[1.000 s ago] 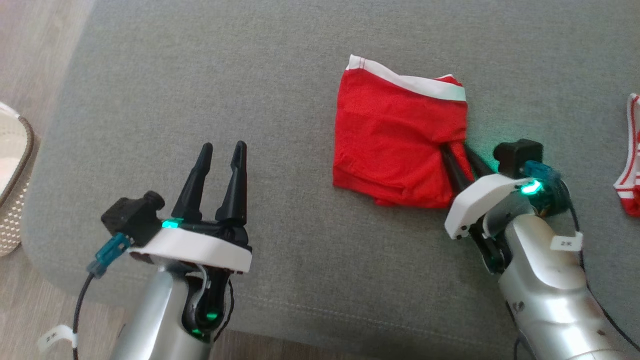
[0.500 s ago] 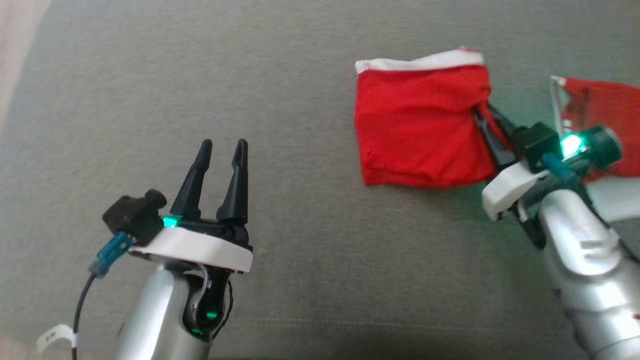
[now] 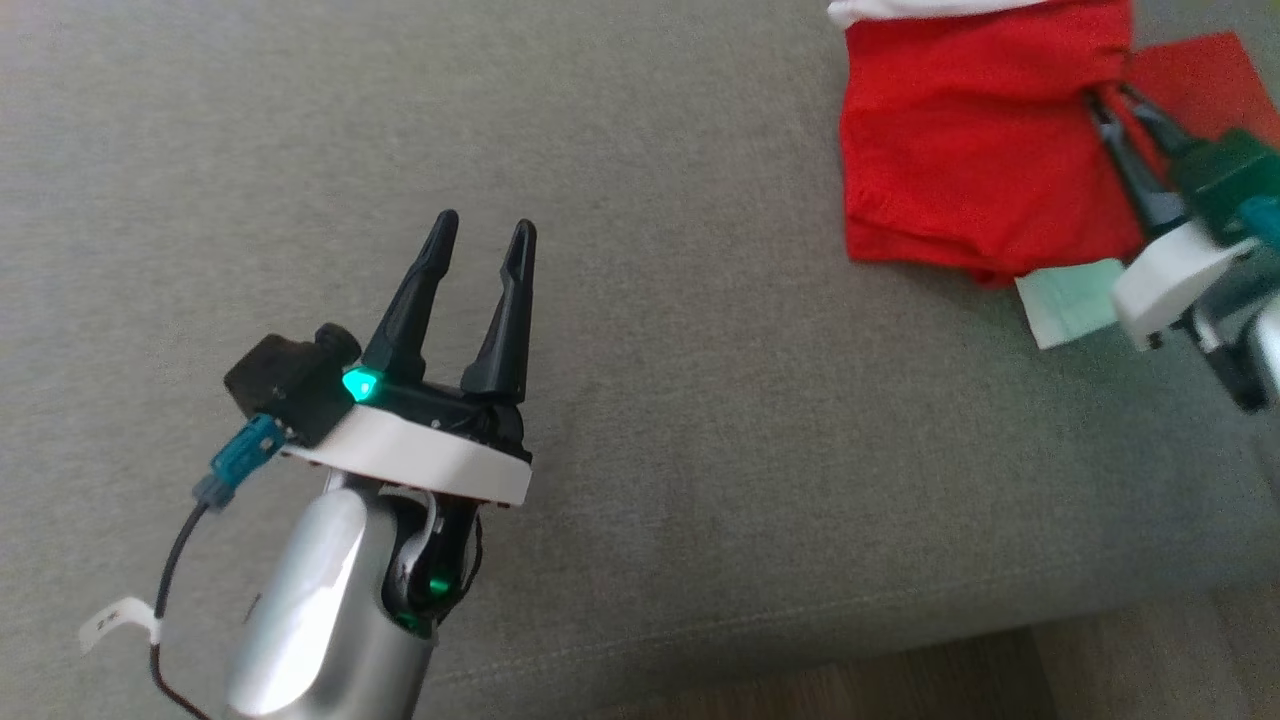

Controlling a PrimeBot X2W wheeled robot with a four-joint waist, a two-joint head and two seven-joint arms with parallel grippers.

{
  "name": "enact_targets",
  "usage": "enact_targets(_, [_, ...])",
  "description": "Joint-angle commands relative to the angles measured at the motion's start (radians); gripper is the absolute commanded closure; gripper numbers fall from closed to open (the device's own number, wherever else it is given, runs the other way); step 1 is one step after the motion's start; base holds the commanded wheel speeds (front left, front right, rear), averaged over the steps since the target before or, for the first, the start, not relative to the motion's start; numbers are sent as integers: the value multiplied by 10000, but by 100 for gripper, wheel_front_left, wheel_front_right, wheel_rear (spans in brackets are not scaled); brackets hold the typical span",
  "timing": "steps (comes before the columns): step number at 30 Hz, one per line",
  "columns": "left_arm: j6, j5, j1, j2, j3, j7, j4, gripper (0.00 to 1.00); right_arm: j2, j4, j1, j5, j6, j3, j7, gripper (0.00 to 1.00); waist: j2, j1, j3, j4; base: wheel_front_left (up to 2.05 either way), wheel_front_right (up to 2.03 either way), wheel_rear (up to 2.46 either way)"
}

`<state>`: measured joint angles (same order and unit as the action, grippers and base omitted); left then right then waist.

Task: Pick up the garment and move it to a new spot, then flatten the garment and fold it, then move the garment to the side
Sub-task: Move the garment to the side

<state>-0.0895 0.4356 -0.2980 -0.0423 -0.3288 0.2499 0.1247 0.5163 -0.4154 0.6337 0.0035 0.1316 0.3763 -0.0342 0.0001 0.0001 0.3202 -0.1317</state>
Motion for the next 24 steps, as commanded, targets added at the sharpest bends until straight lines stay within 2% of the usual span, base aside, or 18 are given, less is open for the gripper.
enact_targets(1, [-55,-125,-385,-79,269,118,-320,0,299,323,191,173,-9,27,130,100,-1,-1,389,-327,0,0,0])
enact_targets(6, [-151,-328,-559,-79,374,118,-266,0,915,175,277,640,-9,-209,743,100,-1,-1,840,-457,0,0,0])
enact_targets(10, [-225,-452,-638,-79,522,118,-218,0,1121,90,227,720,-9,-614,1201,100,-1,-1,1091,-470,0,0,0])
enact_targets(22, [-348,-584,-711,-79,768,118,-148,0,888,-86,-185,727,-9,-1712,2656,98,-1,-1,1342,-438,0,0,0])
enact_targets(23, [-353,-576,-723,-79,766,118,-138,0,802,-60,-215,784,-9,-1808,2709,54,-1,-1,1335,-426,0,0,0])
enact_targets(24, [-358,-564,-730,-79,760,118,-118,0,756,-23,-256,757,-9,-1868,2757,0,-1,-1,1301,-405,0,0,0])
